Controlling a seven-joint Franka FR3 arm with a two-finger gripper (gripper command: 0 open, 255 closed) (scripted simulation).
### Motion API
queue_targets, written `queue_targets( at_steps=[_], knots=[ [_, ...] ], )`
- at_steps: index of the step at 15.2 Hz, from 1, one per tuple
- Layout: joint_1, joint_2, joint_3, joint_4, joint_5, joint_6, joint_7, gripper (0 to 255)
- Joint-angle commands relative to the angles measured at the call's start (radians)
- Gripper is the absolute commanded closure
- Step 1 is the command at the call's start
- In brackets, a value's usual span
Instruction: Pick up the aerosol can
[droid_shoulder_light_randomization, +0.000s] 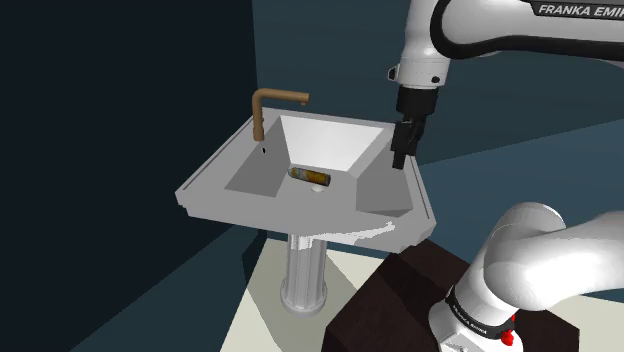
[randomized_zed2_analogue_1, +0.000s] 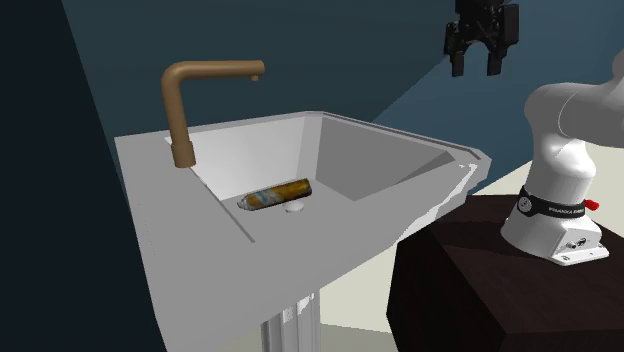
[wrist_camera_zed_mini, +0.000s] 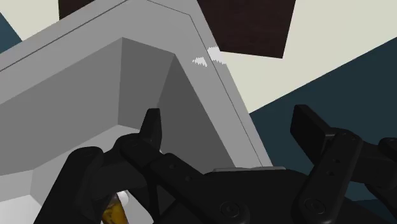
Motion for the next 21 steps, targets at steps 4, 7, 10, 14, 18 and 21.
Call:
queue_targets(
  at_steps=[4, 7, 10, 14, 18, 21],
  knots=[
    [-0.006, 0.079, -0.014, -0.016, -0.014, 0.103, -0.021, 0],
    [-0.012, 0.168, -0.029, -0.019, -0.026, 0.202, -0.04, 0],
    [-0.018, 0.265, -0.043, -0.009, -0.034, 0.297, -0.059, 0],
    [-0.023, 0.403, -0.061, 0.024, -0.04, 0.414, -0.083, 0],
    [-0.028, 0.549, -0.078, 0.08, -0.039, 0.515, -0.109, 0],
    [-0.031, 0.661, -0.09, 0.135, -0.032, 0.579, -0.128, 0]
  ],
)
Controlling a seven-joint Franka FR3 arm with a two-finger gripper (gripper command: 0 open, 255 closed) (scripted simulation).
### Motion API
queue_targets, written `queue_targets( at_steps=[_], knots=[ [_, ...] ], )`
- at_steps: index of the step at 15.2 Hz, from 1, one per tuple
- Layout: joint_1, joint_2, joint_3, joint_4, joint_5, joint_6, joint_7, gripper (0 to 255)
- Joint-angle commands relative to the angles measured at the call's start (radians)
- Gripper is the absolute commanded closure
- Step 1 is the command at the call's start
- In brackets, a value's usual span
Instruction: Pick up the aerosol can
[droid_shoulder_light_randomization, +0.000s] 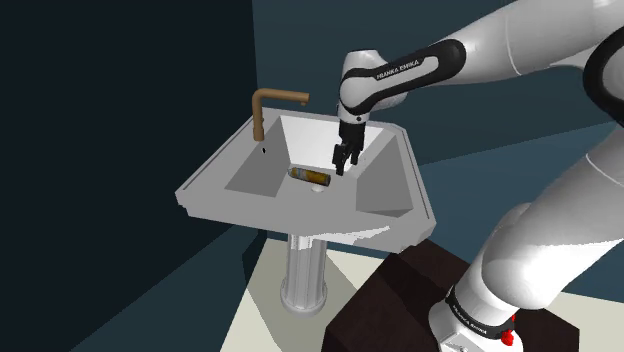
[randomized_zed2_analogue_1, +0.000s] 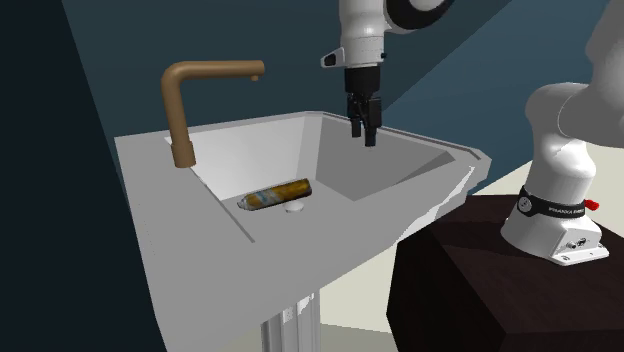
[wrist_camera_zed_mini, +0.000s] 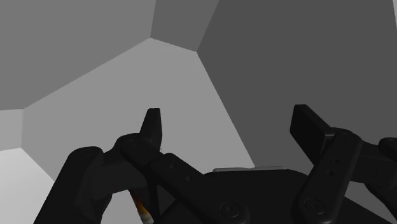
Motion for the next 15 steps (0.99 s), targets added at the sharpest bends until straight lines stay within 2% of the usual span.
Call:
queue_targets(
  at_steps=[1, 8, 15],
  knots=[
    [0.0, 0.079, -0.004, 0.045, 0.007, 0.04, -0.009, 0],
    [-0.016, 0.344, -0.018, 0.229, 0.038, 0.139, -0.055, 0],
    [-0.045, 0.612, -0.018, 0.48, 0.071, 0.174, -0.092, 0]
  ],
)
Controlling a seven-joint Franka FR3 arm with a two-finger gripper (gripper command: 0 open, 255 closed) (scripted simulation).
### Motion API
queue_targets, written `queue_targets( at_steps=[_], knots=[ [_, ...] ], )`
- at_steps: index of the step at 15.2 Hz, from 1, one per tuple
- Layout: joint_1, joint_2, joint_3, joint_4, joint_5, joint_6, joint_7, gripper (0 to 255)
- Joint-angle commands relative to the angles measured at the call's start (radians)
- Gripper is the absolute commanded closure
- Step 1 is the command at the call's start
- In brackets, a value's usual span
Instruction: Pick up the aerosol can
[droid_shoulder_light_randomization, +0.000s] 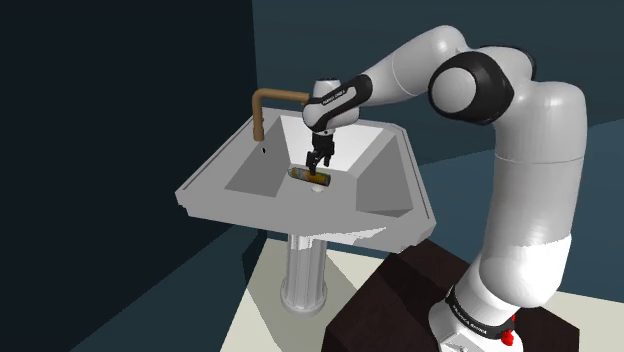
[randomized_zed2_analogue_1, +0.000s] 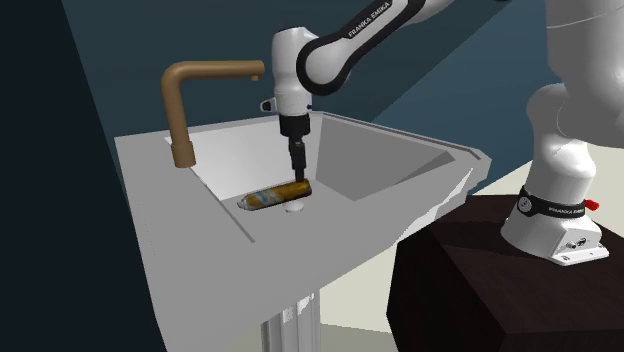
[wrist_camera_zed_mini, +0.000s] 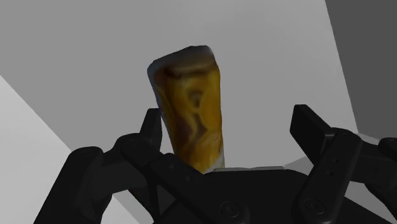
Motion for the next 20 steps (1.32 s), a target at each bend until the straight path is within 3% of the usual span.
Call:
queue_targets(
  at_steps=[1, 3, 12, 13, 20],
  knots=[
    [-0.01, 0.089, 0.002, 0.096, 0.009, -0.001, -0.009, 0],
    [-0.019, 0.154, 0.004, 0.169, 0.015, -0.005, -0.014, 0],
    [-0.031, 0.214, 0.02, 0.156, 0.018, 0.069, -0.017, 0],
    [-0.033, 0.232, 0.021, 0.174, 0.02, 0.069, -0.018, 255],
    [-0.052, 0.219, 0.019, 0.138, 0.025, 0.09, -0.043, 255]
  ],
)
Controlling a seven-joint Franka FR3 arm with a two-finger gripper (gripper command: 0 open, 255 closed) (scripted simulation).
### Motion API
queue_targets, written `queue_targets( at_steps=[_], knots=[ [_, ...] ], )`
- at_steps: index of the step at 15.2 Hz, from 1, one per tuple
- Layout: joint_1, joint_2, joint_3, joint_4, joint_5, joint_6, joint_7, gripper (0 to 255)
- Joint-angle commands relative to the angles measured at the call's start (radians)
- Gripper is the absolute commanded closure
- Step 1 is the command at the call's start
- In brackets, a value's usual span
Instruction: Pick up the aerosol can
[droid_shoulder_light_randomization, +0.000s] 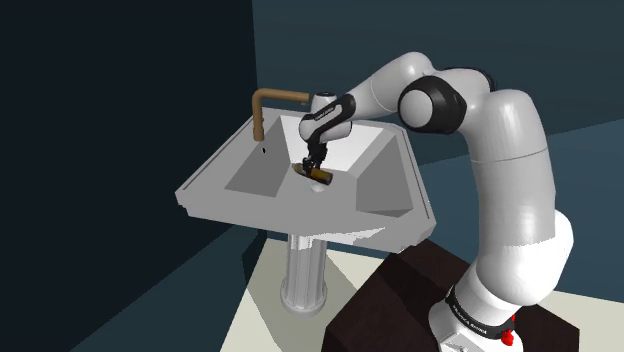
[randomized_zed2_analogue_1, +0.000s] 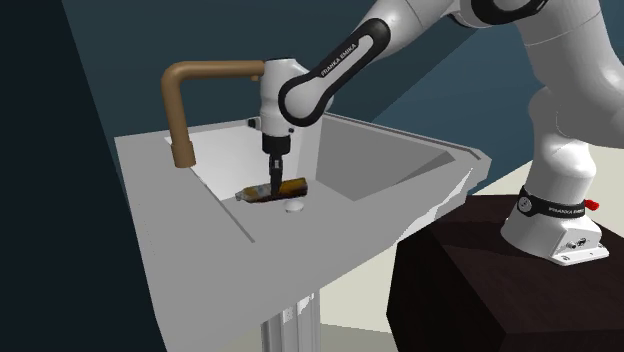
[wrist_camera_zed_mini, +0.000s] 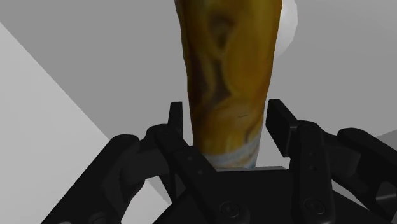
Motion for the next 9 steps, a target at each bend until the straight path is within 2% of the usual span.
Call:
queue_targets(
  at_steps=[1, 2, 9],
  knots=[
    [-0.006, 0.005, -0.001, -0.009, 0.001, -0.102, -0.007, 255],
    [0.022, -0.001, 0.002, 0.001, -0.009, -0.117, 0.031, 255],
    [0.026, -0.057, -0.003, 0.013, -0.017, -0.185, 0.037, 255]
  ],
)
